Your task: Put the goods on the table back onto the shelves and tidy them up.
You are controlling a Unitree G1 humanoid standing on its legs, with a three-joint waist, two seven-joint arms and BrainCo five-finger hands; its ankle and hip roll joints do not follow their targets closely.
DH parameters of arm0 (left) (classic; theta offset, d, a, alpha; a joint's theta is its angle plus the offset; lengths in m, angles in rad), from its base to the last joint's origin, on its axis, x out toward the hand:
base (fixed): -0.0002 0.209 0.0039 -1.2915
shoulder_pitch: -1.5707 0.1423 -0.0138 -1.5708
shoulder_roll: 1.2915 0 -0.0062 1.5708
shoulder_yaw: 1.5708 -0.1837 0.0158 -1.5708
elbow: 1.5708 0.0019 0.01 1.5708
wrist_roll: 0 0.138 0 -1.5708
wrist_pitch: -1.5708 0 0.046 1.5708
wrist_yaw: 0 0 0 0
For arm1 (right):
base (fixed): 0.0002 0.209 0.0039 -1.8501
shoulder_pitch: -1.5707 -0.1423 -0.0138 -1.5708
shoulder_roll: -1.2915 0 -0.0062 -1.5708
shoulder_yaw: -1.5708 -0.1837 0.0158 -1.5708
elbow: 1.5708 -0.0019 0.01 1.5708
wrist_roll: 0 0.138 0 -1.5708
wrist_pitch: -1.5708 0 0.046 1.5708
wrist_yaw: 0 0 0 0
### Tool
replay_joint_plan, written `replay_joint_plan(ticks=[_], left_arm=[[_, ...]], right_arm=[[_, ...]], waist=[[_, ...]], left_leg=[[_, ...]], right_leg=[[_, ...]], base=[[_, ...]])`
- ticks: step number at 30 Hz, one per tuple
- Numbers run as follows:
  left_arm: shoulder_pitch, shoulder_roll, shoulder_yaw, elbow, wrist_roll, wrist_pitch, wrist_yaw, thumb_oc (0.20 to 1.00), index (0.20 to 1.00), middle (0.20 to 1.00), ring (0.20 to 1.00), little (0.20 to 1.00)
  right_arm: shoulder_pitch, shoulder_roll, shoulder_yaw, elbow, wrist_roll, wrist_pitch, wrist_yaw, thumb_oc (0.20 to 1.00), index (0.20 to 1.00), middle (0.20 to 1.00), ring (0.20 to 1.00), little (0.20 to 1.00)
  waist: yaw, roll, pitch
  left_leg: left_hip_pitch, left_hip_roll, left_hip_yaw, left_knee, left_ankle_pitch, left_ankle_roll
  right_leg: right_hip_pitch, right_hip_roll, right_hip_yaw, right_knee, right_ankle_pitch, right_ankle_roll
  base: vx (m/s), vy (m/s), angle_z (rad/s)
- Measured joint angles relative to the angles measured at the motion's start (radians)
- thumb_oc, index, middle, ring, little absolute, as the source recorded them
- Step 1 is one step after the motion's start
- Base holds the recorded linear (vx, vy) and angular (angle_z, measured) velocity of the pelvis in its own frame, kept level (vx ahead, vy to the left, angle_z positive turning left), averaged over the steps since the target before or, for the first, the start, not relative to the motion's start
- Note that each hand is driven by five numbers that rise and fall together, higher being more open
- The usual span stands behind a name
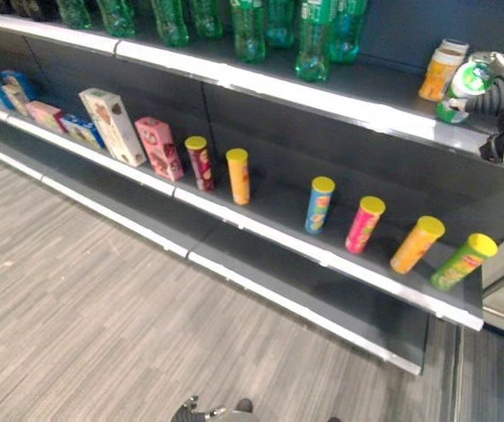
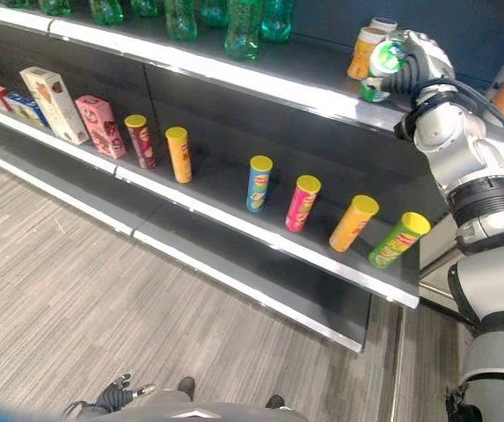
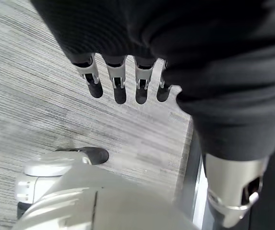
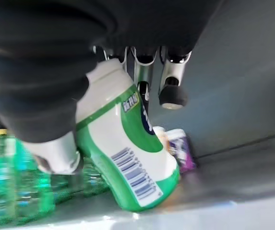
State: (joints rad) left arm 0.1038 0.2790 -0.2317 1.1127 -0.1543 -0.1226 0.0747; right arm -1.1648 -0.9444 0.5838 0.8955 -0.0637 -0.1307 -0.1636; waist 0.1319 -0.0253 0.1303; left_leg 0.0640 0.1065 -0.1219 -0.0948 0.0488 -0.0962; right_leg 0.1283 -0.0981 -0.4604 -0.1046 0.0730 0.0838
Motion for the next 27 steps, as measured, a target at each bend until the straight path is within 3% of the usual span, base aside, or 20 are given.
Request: replay_joint_plan(ticks=[27], left_arm=[[-0.02, 0.002, -0.008, 0.022, 0.0, 0.0, -0.003, 1.0, 1.0, 1.0, 1.0, 1.0]], right_arm=[[-0.077, 0.041, 0.077, 0.064, 0.114, -0.001, 0.098, 0.2, 0.2, 0.2, 0.2, 0.2]], waist=[[0.007, 0.002, -0.01]], left_leg=[[-0.004, 0.002, -0.024, -0.003, 0.005, -0.005]], right_leg=[[0.011, 0.004, -0.025, 0.002, -0.003, -0.002]], base=[[0.01, -0.007, 0.02]])
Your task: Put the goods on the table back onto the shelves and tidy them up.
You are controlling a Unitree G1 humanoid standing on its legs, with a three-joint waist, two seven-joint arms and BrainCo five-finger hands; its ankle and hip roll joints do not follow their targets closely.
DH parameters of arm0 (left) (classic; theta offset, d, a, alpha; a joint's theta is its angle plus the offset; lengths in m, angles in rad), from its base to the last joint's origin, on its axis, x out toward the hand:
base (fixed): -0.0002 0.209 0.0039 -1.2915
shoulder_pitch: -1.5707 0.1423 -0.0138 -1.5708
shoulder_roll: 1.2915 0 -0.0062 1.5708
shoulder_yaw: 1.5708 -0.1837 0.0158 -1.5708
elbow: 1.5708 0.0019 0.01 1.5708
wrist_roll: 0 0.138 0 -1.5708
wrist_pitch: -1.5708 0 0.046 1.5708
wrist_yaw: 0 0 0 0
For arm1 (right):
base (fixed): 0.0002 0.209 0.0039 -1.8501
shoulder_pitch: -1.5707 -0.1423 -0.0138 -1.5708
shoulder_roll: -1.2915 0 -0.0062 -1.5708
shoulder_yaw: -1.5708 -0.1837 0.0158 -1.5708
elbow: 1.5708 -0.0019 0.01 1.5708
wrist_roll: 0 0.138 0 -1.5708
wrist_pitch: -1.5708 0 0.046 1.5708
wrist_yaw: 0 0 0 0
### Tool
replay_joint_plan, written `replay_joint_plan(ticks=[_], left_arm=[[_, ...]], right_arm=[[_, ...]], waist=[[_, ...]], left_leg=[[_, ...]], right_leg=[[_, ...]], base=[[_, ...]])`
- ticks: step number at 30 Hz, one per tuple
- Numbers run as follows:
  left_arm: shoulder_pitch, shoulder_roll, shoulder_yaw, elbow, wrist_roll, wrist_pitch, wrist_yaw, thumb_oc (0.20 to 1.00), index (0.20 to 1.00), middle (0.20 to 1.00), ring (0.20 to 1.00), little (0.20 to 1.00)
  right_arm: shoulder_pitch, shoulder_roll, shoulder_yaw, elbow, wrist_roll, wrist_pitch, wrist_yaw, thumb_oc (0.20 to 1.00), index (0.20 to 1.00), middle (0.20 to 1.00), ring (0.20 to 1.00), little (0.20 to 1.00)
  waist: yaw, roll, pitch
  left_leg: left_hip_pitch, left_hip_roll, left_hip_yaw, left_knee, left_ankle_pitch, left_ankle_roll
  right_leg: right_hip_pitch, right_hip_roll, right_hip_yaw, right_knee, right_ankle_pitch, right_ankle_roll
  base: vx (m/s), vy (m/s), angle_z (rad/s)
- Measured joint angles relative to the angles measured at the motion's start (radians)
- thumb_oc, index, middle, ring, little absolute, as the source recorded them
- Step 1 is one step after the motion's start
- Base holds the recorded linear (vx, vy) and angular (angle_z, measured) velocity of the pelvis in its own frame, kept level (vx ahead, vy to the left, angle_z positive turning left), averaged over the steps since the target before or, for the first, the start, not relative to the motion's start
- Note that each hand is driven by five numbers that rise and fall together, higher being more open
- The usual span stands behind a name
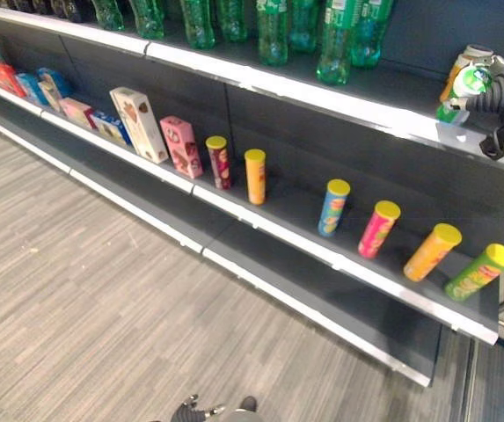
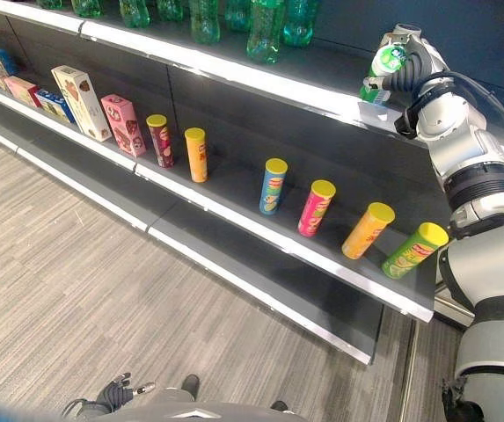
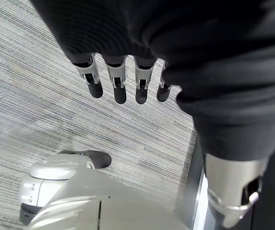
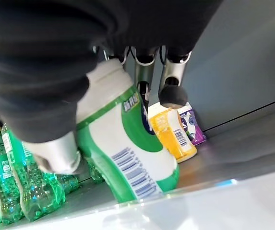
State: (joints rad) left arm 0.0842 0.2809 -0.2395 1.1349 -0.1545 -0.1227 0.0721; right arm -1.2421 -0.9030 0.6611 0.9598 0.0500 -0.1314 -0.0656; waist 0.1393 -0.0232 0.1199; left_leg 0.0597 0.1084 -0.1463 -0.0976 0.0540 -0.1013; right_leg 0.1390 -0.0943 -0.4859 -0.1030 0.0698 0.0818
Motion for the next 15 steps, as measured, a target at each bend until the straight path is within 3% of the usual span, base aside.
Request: replay_joint_plan(ticks=[8, 9, 10, 11, 15], left_arm=[[0.004, 0.001, 0.0, 0.001, 0.0, 0.0, -0.002, 1.0, 1.0, 1.0, 1.0, 1.0], [0.008, 0.001, 0.0, 0.001, 0.0, 0.0, -0.003, 1.0, 1.0, 1.0, 1.0, 1.0], [0.009, 0.001, 0.0, 0.001, 0.0, 0.0, -0.003, 1.0, 1.0, 1.0, 1.0, 1.0], [0.009, 0.001, -0.002, 0.001, 0.0, 0.0, -0.003, 1.0, 1.0, 1.0, 1.0, 1.0], [-0.003, 0.029, -0.027, 0.017, 0.0, -0.002, -0.012, 1.0, 1.0, 1.0, 1.0, 1.0]], right_arm=[[-0.015, 0.008, 0.017, 0.043, 0.0, 0.002, 0.025, 0.2, 0.2, 0.2, 0.2, 0.2], [-0.015, 0.01, 0.017, 0.043, -0.001, 0.007, 0.025, 0.31, 0.31, 0.31, 0.31, 0.31], [-0.015, 0.014, 0.017, 0.046, -0.001, 0.013, 0.025, 0.529, 0.529, 0.529, 0.529, 0.529], [-0.014, 0.018, 0.017, 0.051, -0.001, 0.018, 0.024, 1.0, 1.0, 1.0, 1.0, 1.0], [-0.021, 0.036, 0.016, 0.056, -0.001, 0.019, 0.032, 1.0, 1.0, 1.0, 1.0, 1.0]], waist=[[0.001, -0.009, -0.01], [0.002, -0.009, -0.012], [0.001, -0.009, -0.013], [-0.002, -0.01, -0.015], [-0.001, -0.009, -0.024]], left_leg=[[-0.001, -0.001, -0.001, 0.0, 0.0, 0.0], [-0.001, 0.0, -0.001, 0.0, 0.0, 0.0], [-0.001, -0.001, -0.001, 0.0, 0.0, 0.0], [-0.001, -0.001, 0.0, 0.0, -0.001, 0.0], [-0.002, -0.001, -0.001, 0.0, 0.0, 0.0]], right_leg=[[0.0, 0.0, -0.001, 0.0, 0.0, 0.0], [0.0, 0.0, -0.001, 0.0, 0.0, 0.0], [0.0, -0.001, -0.001, 0.0, 0.0, 0.0], [-0.001, -0.001, -0.001, 0.0, 0.0, 0.0], [0.0, -0.001, -0.002, 0.0, 0.0, 0.0]], base=[[0.0, 0.0, 0.0], [0.0, 0.0, 0.0], [0.0, 0.0, 0.0], [0.0, 0.0, 0.0], [0.0, 0.0, 0.0]])
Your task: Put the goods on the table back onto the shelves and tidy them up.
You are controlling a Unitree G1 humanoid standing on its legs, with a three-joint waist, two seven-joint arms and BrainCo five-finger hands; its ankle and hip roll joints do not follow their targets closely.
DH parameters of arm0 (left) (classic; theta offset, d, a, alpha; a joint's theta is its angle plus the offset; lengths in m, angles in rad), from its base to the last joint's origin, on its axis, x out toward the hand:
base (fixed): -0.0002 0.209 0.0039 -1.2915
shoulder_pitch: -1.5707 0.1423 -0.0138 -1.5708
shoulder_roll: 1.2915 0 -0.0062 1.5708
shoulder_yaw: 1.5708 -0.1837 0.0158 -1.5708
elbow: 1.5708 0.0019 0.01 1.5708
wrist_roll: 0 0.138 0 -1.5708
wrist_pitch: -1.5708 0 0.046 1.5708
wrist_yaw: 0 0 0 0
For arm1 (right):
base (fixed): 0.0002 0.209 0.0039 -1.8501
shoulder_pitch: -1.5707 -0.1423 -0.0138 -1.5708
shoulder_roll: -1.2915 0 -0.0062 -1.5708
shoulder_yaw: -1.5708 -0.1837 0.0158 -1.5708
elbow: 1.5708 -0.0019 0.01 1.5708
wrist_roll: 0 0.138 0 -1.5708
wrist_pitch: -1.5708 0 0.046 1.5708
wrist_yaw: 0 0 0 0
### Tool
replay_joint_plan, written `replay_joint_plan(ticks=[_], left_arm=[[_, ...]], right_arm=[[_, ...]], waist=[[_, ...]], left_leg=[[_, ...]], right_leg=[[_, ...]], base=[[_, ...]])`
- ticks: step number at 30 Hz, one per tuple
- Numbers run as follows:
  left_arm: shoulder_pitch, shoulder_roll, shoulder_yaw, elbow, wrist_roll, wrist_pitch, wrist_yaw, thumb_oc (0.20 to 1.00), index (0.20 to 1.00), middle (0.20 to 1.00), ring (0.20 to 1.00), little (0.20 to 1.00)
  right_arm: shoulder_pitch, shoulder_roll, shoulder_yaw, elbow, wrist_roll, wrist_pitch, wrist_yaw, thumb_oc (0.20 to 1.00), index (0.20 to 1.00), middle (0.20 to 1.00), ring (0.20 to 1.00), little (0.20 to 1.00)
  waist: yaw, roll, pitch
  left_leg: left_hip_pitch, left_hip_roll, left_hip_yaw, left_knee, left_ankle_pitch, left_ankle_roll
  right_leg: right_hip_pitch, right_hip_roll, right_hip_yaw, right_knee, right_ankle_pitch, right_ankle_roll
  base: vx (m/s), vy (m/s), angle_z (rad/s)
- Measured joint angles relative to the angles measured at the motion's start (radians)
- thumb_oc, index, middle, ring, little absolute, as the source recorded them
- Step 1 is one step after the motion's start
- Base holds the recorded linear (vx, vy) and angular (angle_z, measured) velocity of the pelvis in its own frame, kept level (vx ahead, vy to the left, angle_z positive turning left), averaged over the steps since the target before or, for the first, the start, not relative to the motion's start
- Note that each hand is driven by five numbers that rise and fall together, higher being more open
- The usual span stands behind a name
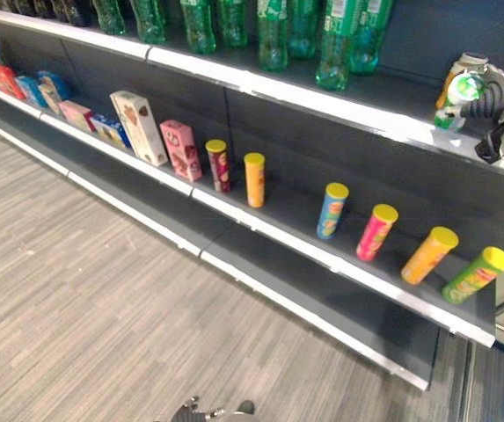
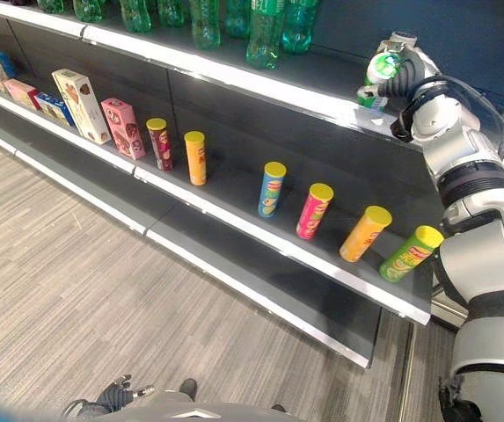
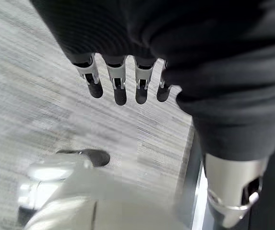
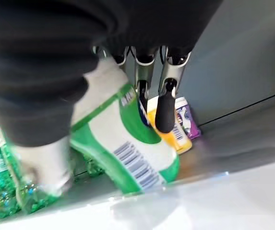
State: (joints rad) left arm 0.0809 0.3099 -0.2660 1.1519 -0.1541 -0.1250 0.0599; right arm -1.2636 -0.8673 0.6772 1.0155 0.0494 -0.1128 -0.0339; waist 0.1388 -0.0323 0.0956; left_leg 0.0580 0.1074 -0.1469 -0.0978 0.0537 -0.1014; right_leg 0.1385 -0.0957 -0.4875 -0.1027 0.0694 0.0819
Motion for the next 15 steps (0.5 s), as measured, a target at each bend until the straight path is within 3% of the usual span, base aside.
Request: replay_joint_plan(ticks=[15], left_arm=[[0.004, 0.014, 0.012, 0.002, 0.0, 0.003, -0.006, 1.0, 1.0, 1.0, 1.0, 1.0]], right_arm=[[-0.02, -0.021, 0.01, -0.095, -0.007, 0.001, -0.014, 1.0, 1.0, 1.0, 1.0, 1.0]], waist=[[-0.016, 0.0, -0.002]], left_leg=[[-0.002, -0.005, 0.001, 0.0, 0.0, 0.001]], right_leg=[[-0.002, -0.006, 0.0, 0.0, 0.0, 0.001]], base=[[0.0, 0.005, 0.0]])
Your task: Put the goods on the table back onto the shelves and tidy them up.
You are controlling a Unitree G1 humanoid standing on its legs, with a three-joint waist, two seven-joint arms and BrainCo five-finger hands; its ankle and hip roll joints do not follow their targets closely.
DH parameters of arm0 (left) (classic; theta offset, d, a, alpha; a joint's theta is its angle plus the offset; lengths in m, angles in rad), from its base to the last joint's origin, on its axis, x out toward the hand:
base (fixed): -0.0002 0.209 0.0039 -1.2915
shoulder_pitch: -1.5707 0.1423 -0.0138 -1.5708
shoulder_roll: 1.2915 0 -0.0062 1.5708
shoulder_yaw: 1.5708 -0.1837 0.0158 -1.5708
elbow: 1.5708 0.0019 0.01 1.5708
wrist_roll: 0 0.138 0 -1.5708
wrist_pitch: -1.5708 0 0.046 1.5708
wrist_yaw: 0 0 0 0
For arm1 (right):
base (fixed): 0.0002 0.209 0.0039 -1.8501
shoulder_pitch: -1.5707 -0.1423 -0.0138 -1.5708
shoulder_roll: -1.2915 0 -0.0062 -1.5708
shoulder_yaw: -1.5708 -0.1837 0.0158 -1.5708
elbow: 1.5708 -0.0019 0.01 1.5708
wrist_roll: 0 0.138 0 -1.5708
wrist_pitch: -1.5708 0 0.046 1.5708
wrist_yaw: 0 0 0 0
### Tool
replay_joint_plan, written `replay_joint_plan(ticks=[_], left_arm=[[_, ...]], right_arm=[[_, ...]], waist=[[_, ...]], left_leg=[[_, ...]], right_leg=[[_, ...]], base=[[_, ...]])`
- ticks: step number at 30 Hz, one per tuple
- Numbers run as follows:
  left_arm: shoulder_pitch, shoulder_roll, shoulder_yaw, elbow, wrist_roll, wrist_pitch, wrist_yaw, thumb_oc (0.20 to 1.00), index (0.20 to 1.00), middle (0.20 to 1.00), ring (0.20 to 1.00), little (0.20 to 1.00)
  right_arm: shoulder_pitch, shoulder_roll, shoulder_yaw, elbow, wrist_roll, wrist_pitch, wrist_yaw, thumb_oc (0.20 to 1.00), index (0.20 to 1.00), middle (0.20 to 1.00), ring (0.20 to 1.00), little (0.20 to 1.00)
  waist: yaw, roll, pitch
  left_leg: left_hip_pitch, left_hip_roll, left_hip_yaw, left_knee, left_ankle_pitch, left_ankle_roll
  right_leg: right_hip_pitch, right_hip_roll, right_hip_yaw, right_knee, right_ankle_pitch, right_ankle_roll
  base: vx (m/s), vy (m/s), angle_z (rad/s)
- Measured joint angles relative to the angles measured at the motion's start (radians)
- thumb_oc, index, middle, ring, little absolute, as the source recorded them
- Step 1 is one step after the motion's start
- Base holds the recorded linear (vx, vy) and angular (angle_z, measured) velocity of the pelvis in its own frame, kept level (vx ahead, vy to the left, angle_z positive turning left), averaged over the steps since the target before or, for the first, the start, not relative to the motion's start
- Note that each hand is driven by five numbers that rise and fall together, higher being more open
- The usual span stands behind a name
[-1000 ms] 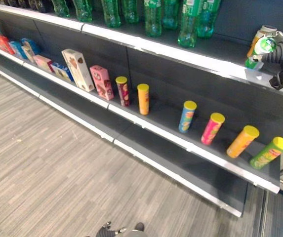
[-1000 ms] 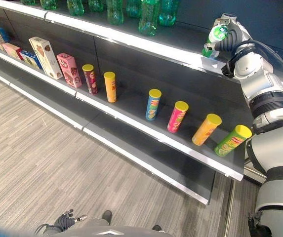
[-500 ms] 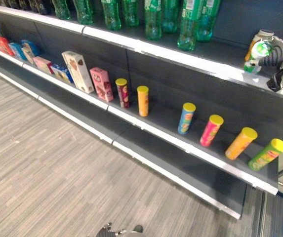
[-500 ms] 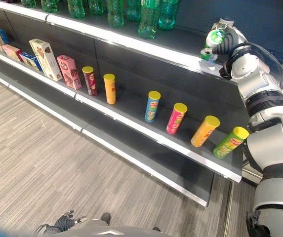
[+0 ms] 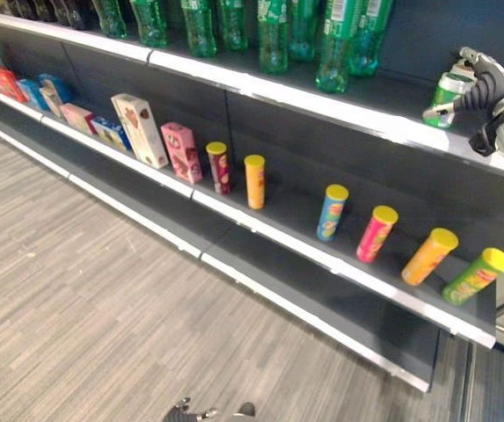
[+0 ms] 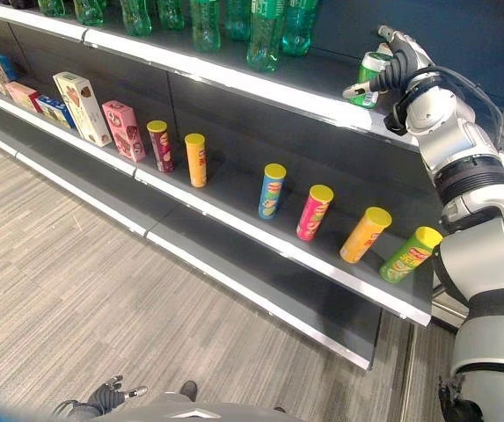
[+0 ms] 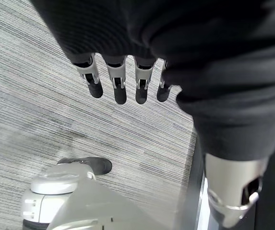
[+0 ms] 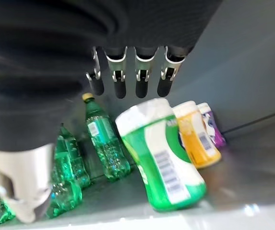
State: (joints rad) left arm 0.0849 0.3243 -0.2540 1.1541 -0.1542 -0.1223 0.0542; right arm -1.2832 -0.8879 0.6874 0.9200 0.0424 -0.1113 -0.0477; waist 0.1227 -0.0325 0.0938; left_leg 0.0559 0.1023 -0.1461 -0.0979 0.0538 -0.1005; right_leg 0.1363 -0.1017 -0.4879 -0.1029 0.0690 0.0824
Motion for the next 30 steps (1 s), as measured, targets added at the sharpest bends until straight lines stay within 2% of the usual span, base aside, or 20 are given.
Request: replay_joint_plan(ticks=[2, 5, 9, 10, 11, 18, 22, 23, 25, 26, 28, 29, 30], left_arm=[[0.003, -0.001, 0.02, 0.001, 0.0, 0.001, 0.0, 1.0, 1.0, 1.0, 1.0, 1.0], [0.006, -0.005, 0.051, 0.001, 0.0, 0.001, 0.004, 1.0, 1.0, 1.0, 1.0, 1.0], [0.01, -0.019, 0.095, 0.001, 0.0, 0.002, 0.009, 1.0, 1.0, 1.0, 1.0, 1.0], [-0.001, -0.026, 0.099, 0.001, 0.0, 0.003, 0.01, 1.0, 1.0, 1.0, 1.0, 1.0], [-0.01, -0.038, 0.107, -0.002, 0.002, 0.002, 0.014, 1.0, 1.0, 1.0, 1.0, 1.0], [-0.025, -0.1, 0.103, -0.005, 0.021, 0.003, 0.02, 1.0, 1.0, 1.0, 1.0, 1.0], [-0.052, -0.104, 0.094, -0.007, 0.049, 0.002, 0.02, 1.0, 1.0, 1.0, 1.0, 1.0], [-0.048, -0.105, 0.085, -0.006, 0.053, 0.001, 0.019, 1.0, 1.0, 1.0, 1.0, 1.0], [-0.053, -0.106, 0.08, -0.003, 0.061, 0.0, 0.019, 1.0, 1.0, 1.0, 1.0, 1.0], [-0.052, -0.106, 0.046, -0.001, 0.075, 0.001, 0.015, 1.0, 1.0, 1.0, 1.0, 1.0], [-0.054, -0.099, 0.056, 0.0, 0.092, 0.002, 0.014, 1.0, 1.0, 1.0, 1.0, 1.0], [-0.067, -0.076, 0.067, 0.002, 0.099, -0.001, 0.01, 1.0, 1.0, 1.0, 1.0, 1.0], [-0.076, -0.071, 0.073, 0.017, 0.101, -0.001, 0.008, 1.0, 1.0, 1.0, 1.0, 1.0]], right_arm=[[-0.006, -0.017, 0.0, -0.077, -0.004, -0.001, -0.017, 1.0, 1.0, 1.0, 1.0, 1.0], [0.007, -0.08, -0.019, -0.347, -0.006, -0.001, -0.042, 1.0, 1.0, 1.0, 1.0, 1.0], [0.207, -0.106, -0.206, -0.761, -0.043, -0.058, -0.079, 1.0, 1.0, 1.0, 1.0, 1.0], [0.246, -0.108, -0.206, -0.791, -0.043, -0.073, -0.076, 1.0, 1.0, 1.0, 1.0, 1.0], [0.374, -0.104, -0.285, -0.85, -0.042, -0.071, -0.076, 1.0, 1.0, 1.0, 1.0, 1.0], [0.66, -0.089, -0.321, -1.031, -0.042, -0.074, -0.017, 1.0, 1.0, 1.0, 1.0, 1.0], [0.777, -0.075, -0.36, -1.094, -0.043, -0.077, 0.015, 1.0, 1.0, 1.0, 1.0, 1.0], [0.807, -0.076, -0.376, -1.103, -0.043, -0.077, 0.016, 1.0, 1.0, 1.0, 1.0, 1.0], [0.825, -0.078, -0.395, -1.099, -0.044, -0.074, 0.017, 1.0, 1.0, 1.0, 1.0, 1.0], [0.898, -0.077, -0.487, -1.121, -0.074, -0.089, 0.017, 1.0, 1.0, 1.0, 1.0, 1.0], [0.899, -0.081, -0.492, -1.104, -0.085, -0.073, 0.014, 1.0, 1.0, 1.0, 1.0, 1.0], [0.909, -0.079, -0.496, -1.095, -0.085, -0.072, 0.012, 1.0, 1.0, 1.0, 1.0, 1.0], [0.945, -0.082, -0.52, -1.096, -0.085, -0.073, 0.011, 1.0, 1.0, 1.0, 1.0, 1.0]], waist=[[-0.016, 0.001, 0.001], [-0.053, 0.006, 0.004], [-0.091, 0.007, 0.004], [-0.111, 0.008, 0.005], [-0.124, 0.005, 0.002], [-0.229, 0.013, 0.004], [-0.262, 0.009, 0.005], [-0.266, 0.011, 0.006], [-0.286, 0.004, 0.005], [-0.286, -0.007, 0.011], [-0.309, -0.034, 0.034], [-0.317, -0.053, 0.072], [-0.325, -0.048, 0.076]], left_leg=[[-0.002, 0.0, 0.003, 0.0, 0.0, 0.0], [0.0, 0.0, 0.014, 0.0, 0.0, 0.0], [0.022, 0.001, 0.056, 0.0, -0.007, 0.002], [0.032, 0.002, 0.076, 0.0, -0.014, 0.002], [0.046, 0.002, 0.11, 0.0, -0.017, 0.004], [0.076, -0.007, 0.276, -0.001, -0.035, 0.019], [0.087, -0.025, 0.339, -0.001, -0.043, 0.024], [0.087, -0.023, 0.359, -0.001, -0.05, 0.036], [0.095, -0.034, 0.38, -0.001, -0.056, 0.034], [0.093, -0.06, 0.426, -0.001, -0.055, 0.052], [0.097, -0.077, 0.507, -0.001, -0.06, 0.066], [0.105, -0.055, 0.597, -0.002, -0.062, 0.088], [0.098, -0.048, 0.616, -0.002, -0.058, 0.096]], right_leg=[[-0.005, -0.001, 0.003, 0.0, 0.0, 0.0], [-0.011, -0.002, 0.013, -0.001, 0.0, 0.0], [-0.01, -0.003, 0.052, -0.003, 0.001, 0.0], [-0.012, -0.004, 0.07, -0.004, 0.002, 0.001], [-0.026, -0.004, 0.104, -0.004, 0.004, 0.005], [-0.093, -0.005, 0.269, -0.003, 0.05, 0.009], [-0.123, -0.007, 0.344, -0.001, 0.071, 0.021], [-0.133, -0.011, 0.363, -0.002, 0.077, 0.022], [-0.139, -0.018, 0.376, -0.004, 0.079, 0.025], [-0.191, -0.015, 0.445, 0.03, 0.11, 0.054], [-0.232, -0.016, 0.5, 0.029, 0.177, 0.092], [-0.256, -0.007, 0.462, -0.002, 0.254, 0.151], [-0.248, -0.023, 0.362, 0.008, 0.212, 0.147]], base=[[-0.01, 0.047, -0.04], [0.0, 0.066, -0.1], [0.0, 0.073, -0.29], [-0.01, 0.176, -0.64], [-0.02, 0.187, -0.82], [-0.04, 0.158, -0.72], [-0.05, 0.163, -0.56], [-0.08, 0.185, -0.58], [-0.14, 0.247, -0.58], [-0.14, 0.136, -1.01], [-0.15, 0.041, -1.56], [-0.15, -0.013, -1.47], [-0.11, -0.018, -1.28]])
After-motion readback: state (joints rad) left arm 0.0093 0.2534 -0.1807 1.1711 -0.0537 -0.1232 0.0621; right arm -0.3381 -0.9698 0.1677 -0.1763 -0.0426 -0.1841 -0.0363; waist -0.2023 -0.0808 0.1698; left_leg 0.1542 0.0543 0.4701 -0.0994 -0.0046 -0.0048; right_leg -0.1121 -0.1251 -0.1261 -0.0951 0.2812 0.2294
